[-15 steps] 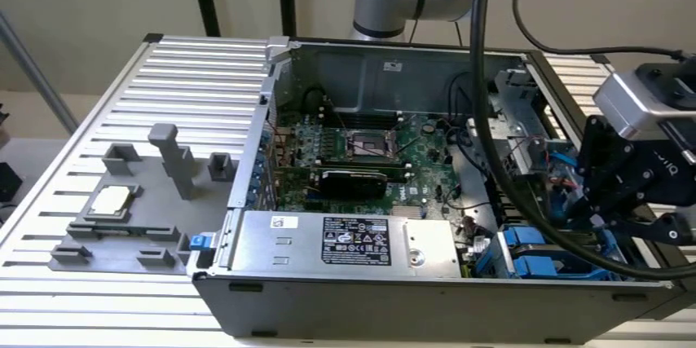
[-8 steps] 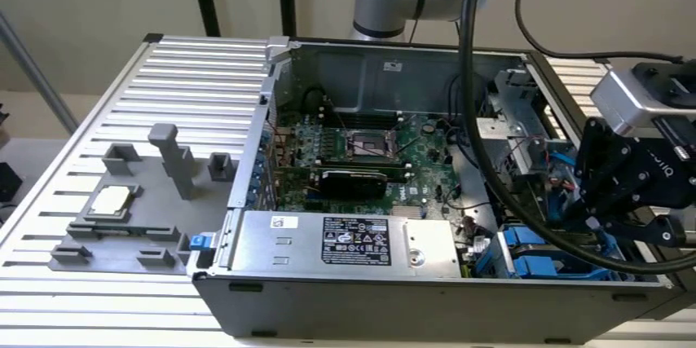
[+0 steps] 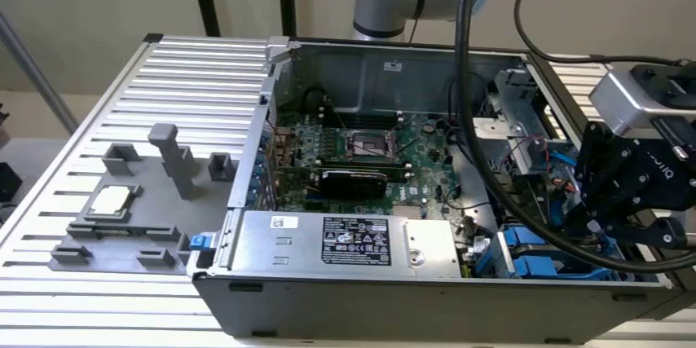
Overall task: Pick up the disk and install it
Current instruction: 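Insert the first disk wire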
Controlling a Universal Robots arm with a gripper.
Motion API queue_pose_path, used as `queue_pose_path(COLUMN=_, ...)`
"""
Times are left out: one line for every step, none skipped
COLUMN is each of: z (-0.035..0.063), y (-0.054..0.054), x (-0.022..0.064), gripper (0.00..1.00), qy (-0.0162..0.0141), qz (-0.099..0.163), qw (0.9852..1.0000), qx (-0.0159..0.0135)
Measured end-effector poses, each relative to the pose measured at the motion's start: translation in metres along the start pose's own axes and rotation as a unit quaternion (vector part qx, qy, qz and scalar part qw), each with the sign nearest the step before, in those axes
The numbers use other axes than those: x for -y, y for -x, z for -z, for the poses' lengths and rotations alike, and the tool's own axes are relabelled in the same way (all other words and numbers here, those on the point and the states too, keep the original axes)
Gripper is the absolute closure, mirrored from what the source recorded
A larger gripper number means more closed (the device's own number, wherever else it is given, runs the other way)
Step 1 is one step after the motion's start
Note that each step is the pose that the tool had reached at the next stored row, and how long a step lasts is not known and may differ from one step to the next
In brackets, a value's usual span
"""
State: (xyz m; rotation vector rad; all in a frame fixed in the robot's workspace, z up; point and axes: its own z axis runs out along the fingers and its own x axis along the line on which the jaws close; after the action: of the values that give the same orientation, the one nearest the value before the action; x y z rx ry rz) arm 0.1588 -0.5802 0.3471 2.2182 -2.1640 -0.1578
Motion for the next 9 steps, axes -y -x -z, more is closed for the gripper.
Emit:
queue_pose_path(z=-0.0002, y=0.0001, x=0.0003, gripper=1.0, qy=-0.0001, qz=-0.003, qw=1.0, qx=0.0002)
queue_pose_path(z=-0.0004, y=0.0002, x=0.0007, gripper=1.0, qy=-0.0003, qz=-0.005, qw=1.0, qx=0.0005)
queue_pose_path(z=-0.0007, y=0.0003, x=0.0013, gripper=1.0, qy=-0.0004, qz=-0.008, qw=1.0, qx=0.0007)
queue_pose_path(z=-0.0011, y=0.0004, x=0.0018, gripper=1.0, qy=-0.0005, qz=-0.011, qw=0.9999, qx=0.0011)
queue_pose_path(z=-0.0015, y=0.0005, x=0.0022, gripper=1.0, qy=-0.0006, qz=-0.013, qw=0.9999, qx=0.0013)
queue_pose_path(z=-0.0017, y=0.0006, x=0.0025, gripper=1.0, qy=-0.0007, qz=-0.015, qw=0.9999, qx=0.0013)
queue_pose_path(z=-0.0019, y=0.0007, x=0.0027, gripper=1.0, qy=-0.0008, qz=-0.018, qw=0.9998, qx=0.0014)
queue_pose_path(z=-0.0022, y=0.0008, x=0.0029, gripper=1.0, qy=-0.0009, qz=-0.019, qw=0.9998, qx=0.0015)
queue_pose_path(z=-0.0024, y=0.001, x=0.0031, gripper=1.0, qy=-0.0009, qz=-0.021, qw=0.9998, qx=0.0017)
